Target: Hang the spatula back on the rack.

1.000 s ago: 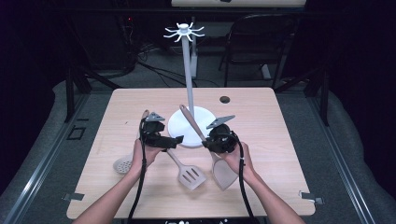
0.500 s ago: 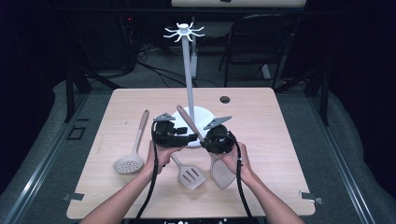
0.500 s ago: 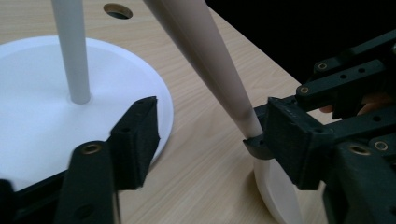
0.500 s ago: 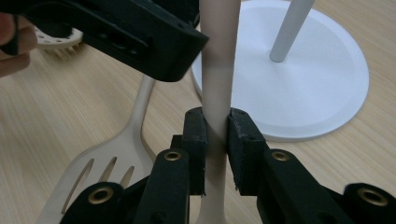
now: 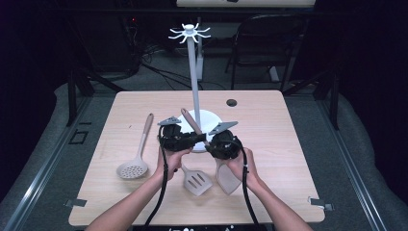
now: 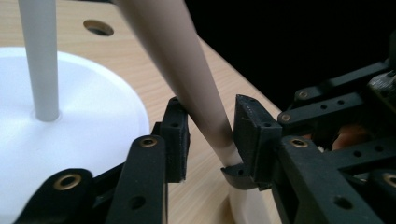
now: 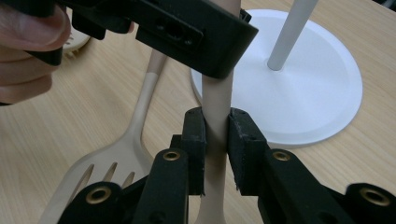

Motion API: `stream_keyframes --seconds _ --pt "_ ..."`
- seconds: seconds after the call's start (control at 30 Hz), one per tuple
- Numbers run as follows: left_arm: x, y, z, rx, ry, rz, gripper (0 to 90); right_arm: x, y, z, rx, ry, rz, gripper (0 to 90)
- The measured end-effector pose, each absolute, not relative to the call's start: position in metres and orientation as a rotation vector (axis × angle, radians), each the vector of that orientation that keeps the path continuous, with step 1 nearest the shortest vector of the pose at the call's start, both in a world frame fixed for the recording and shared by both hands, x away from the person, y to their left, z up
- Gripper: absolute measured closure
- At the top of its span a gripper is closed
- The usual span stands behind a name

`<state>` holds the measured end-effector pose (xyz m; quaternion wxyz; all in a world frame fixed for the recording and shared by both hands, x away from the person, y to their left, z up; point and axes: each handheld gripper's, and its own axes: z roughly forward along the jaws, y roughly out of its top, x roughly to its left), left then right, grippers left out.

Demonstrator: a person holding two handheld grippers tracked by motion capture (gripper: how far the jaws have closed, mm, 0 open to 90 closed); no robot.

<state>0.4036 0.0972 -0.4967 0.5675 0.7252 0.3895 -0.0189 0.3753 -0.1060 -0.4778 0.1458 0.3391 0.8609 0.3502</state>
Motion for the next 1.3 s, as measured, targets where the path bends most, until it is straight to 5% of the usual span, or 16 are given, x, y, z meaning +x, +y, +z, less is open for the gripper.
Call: stream_keyframes --seconds 0.1,0.27,0.57,0.8,1.3 --pt "0.405 0.099 -0.498 1.676 0.935 -0.064 68.9 0.378 -0.109 -0.482 0.994 2.528 0.987 69.1" --pt "0.406 0.1 -0.496 1.668 0.937 -0.058 69.2 0.379 -0.11 -0.488 1.002 2.531 0.987 77.7" --pt "0.397 0.093 -0.485 1.713 0.876 0.037 68.5 0.373 -0.107 -0.48 0.963 2.461 1.005 78.4" --pt "0.398 0.091 -0.479 1.649 0.853 -0.007 74.0 0.37 -0.113 -0.474 0.955 2.425 1.05 77.1" --pt "0.4 0.076 -0.456 1.694 0.757 -0.007 76.4 0.364 -0.133 -0.466 0.962 2.387 1.126 63.5"
